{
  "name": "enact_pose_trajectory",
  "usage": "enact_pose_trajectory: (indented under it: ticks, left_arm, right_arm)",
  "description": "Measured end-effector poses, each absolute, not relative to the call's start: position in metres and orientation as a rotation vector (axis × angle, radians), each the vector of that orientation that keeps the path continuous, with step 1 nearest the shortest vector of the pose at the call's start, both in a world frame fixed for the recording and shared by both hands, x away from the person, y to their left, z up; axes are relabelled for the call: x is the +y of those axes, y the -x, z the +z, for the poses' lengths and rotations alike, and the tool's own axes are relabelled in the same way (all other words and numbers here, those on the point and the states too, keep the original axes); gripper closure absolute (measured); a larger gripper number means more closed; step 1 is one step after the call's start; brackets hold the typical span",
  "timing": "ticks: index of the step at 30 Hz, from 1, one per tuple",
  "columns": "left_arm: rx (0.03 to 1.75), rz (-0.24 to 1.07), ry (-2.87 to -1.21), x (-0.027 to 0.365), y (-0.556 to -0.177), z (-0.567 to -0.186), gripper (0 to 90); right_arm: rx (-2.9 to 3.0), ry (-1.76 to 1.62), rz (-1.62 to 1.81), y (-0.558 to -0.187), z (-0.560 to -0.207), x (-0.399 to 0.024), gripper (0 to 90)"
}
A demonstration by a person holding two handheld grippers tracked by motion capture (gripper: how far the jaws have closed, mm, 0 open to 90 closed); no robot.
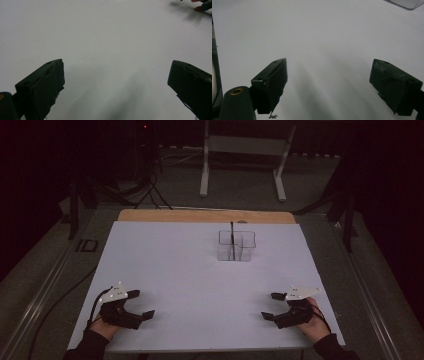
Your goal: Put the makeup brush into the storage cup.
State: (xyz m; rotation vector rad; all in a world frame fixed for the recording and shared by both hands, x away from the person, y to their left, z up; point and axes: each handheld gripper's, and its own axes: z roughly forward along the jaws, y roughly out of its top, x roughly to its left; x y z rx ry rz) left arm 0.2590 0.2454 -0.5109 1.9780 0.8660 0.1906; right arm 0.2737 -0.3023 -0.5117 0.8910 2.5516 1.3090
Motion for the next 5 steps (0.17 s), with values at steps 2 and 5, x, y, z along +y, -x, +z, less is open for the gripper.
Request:
enact_pose_trajectory:
  ticks: [2, 5]
  left_arm:
    - [0.867, 0.191, -1.972, 0.2456, -0.2589, -0.5106, 1.8]
    - [0.866, 0.19, -1.97, 0.2458, -0.2587, -0.5106, 1.8]
  right_arm:
    - [2.545, -0.89, 1.315, -0.2738, -0.5114, -0.3029, 14.8]
    - [2.541, -0.899, 1.321, -0.2737, -0.5114, -0.3035, 14.8]
